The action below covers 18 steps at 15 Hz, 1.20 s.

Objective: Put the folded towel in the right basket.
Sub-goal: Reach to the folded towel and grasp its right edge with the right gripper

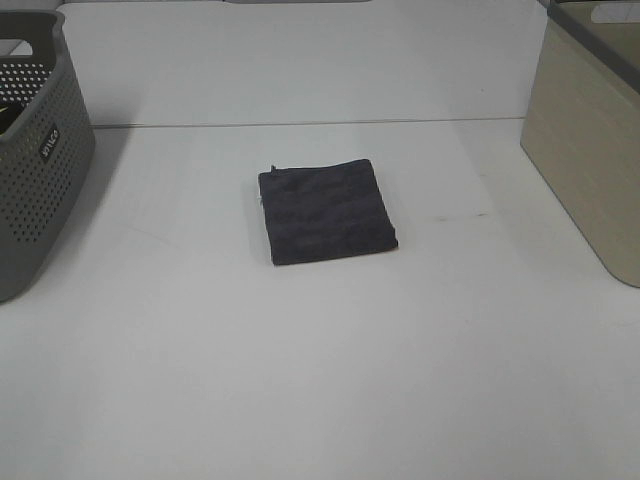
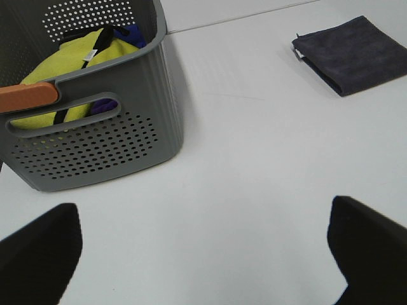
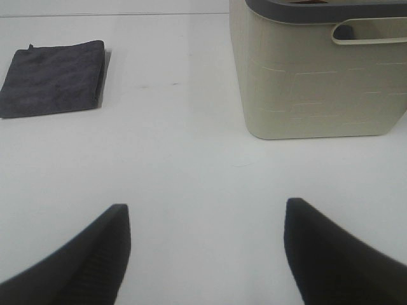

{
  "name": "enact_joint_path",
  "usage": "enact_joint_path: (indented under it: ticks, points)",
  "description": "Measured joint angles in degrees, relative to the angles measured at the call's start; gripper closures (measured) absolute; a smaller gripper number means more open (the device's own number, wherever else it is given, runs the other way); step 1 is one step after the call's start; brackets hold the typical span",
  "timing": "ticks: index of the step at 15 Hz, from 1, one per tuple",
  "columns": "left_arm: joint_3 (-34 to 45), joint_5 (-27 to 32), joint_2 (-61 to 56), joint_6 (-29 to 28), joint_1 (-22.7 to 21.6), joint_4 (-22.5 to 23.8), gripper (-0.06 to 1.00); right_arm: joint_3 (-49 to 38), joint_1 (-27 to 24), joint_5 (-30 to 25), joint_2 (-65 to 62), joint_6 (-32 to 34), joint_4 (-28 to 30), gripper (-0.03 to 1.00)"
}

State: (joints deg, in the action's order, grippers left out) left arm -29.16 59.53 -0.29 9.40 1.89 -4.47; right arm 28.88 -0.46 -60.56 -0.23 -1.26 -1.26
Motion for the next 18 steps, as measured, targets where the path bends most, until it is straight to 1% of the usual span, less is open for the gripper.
enact_joint_path:
  ticks: [18]
  points:
    - [0.00, 0.00, 0.00, 0.00, 0.00, 0.00, -0.04, 0.00, 0.00, 0.00, 0.00, 0.00, 0.00, 0.32]
